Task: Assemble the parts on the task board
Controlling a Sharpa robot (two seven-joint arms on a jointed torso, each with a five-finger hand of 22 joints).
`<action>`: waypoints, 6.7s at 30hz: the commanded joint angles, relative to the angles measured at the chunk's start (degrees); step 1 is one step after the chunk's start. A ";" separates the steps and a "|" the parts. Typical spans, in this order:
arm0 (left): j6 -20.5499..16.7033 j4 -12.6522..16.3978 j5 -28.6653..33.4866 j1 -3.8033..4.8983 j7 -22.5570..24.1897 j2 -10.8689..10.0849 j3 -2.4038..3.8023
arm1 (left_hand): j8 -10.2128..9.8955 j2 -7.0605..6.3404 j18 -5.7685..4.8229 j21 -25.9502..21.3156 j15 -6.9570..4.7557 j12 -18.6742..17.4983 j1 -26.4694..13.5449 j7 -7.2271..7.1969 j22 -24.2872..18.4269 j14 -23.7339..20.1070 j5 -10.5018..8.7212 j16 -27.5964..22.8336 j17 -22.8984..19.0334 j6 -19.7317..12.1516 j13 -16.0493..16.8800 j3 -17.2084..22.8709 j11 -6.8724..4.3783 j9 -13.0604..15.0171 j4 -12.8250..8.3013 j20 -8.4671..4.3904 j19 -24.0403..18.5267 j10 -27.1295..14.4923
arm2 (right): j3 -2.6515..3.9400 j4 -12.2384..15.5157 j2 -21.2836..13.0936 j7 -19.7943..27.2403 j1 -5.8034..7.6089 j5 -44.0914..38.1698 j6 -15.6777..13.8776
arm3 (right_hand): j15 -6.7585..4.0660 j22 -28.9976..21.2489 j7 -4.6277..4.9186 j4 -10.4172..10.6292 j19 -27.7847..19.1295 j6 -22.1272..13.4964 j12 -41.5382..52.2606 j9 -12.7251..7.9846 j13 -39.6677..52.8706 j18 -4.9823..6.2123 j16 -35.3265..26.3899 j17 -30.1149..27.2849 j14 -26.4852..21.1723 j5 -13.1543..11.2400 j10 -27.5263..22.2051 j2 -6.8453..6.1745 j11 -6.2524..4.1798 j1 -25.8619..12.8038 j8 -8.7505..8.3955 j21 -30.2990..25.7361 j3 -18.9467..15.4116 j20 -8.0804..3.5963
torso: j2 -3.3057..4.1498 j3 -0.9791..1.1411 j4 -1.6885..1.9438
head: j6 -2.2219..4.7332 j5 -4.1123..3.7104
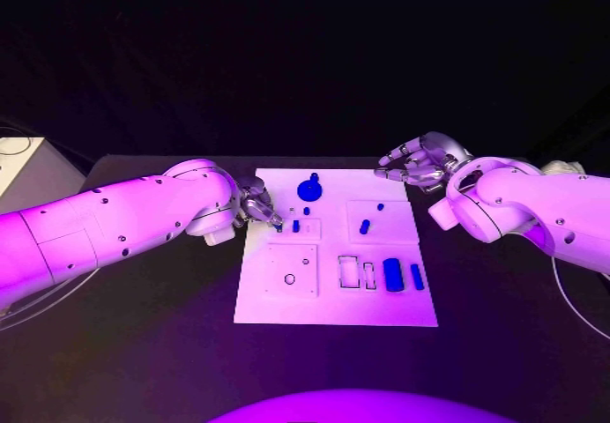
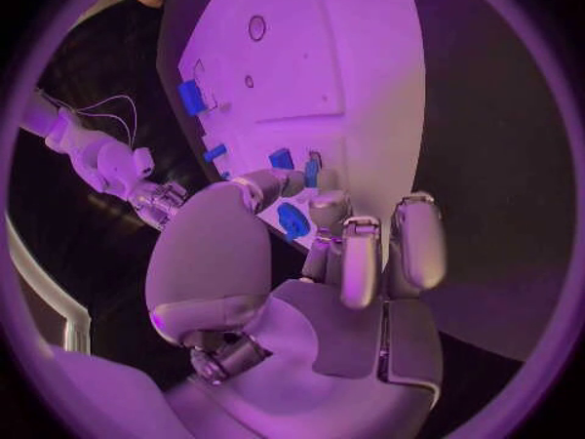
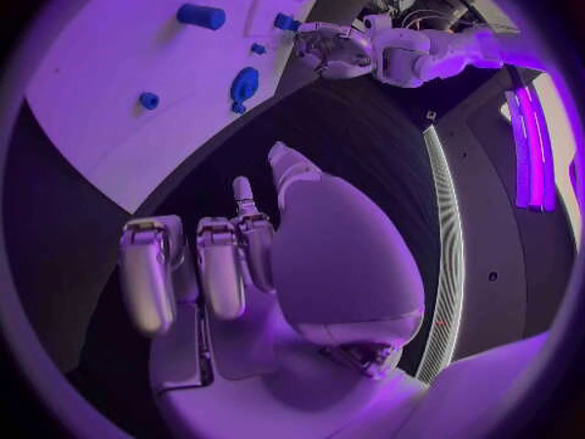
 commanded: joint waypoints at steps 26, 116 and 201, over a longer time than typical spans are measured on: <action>3.52 -0.27 -1.24 -0.07 -0.18 0.36 -0.03 | 0.22 0.53 -1.15 0.25 -0.48 0.29 0.03 -0.35 0.10 6.07 0.22 0.20 15.08 0.67 0.17 10.84 -0.14 0.04 -11.16 -0.07 0.51 0.30 | 0.01 -0.06 0.10 0.55 -0.04 -0.11 0.53 | 0.25 13.04 0.03 0.10 4.58 0.37 -0.20 -0.09 8.71 0.41 -0.34 11.75 5.15 0.43 -0.02 0.12 0.02 -0.50 0.05 -0.29 -0.08 0.20 | 0.03 -0.01 -0.01 | -0.24 -0.18; 13.66 -9.95 1.77 1.06 -1.81 6.73 0.32 | -0.04 0.47 -1.09 0.21 -0.66 0.61 -0.01 -0.57 -0.14 6.07 1.25 0.20 15.08 1.39 0.86 11.24 -0.34 -0.31 -12.11 -0.27 0.26 0.80 | 0.01 -0.52 0.91 0.56 -0.26 -0.13 0.80 | 0.23 13.08 0.02 0.05 4.61 0.36 -0.11 -0.14 8.76 0.39 -0.33 11.79 5.16 0.50 0.06 0.14 0.01 -0.50 0.07 -0.25 -0.05 0.18 | 0.04 0.00 -0.01 | -1.06 -0.74; -6.55 -4.04 9.67 0.19 18.81 1.58 2.88 | -2.52 2.70 4.71 -19.61 3.79 -9.66 9.50 4.00 -28.01 -8.11 -19.53 -13.39 -9.32 -11.81 -14.88 -19.64 4.50 -2.62 6.85 3.58 -24.54 -20.88 | 0.00 -0.54 0.39 1.06 -0.61 0.12 0.82 | 0.23 12.83 0.02 0.09 4.44 0.32 -0.33 -0.20 8.55 0.49 -0.42 11.60 5.12 0.49 -0.13 0.17 0.01 -0.58 0.07 -0.63 -0.04 0.16 | -0.09 -0.03 0.08 | -0.07 -1.94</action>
